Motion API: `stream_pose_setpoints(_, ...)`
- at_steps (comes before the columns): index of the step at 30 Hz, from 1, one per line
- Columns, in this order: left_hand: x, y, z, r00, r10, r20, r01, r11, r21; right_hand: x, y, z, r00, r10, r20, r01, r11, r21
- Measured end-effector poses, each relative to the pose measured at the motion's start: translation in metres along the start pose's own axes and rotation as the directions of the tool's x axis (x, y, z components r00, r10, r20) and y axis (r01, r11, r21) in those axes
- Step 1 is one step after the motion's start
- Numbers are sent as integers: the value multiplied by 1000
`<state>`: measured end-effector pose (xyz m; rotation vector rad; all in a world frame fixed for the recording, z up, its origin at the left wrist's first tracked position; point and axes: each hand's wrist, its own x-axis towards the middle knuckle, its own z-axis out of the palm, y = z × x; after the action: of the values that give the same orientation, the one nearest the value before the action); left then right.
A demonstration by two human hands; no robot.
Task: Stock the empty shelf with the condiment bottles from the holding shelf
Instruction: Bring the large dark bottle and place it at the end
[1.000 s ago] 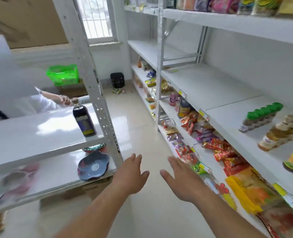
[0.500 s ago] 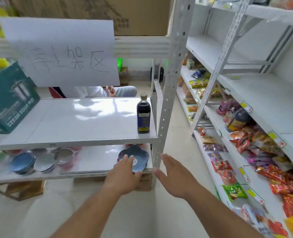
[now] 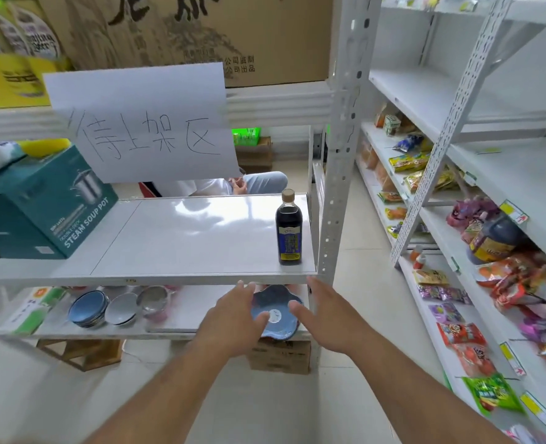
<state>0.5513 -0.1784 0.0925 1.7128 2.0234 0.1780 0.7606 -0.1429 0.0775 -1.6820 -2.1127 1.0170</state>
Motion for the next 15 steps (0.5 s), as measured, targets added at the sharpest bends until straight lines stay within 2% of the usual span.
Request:
stream_pose_setpoints(6, 24, 1, -7, 999, 37, 4, -37, 999, 23, 24, -4, -5, 1000, 24, -7, -24, 1000, 21)
stream_pose_setpoints(15, 114, -35, -39, 993, 97, 60, -96, 995, -28, 85, -38, 0, 987, 139, -78, -132, 987, 88)
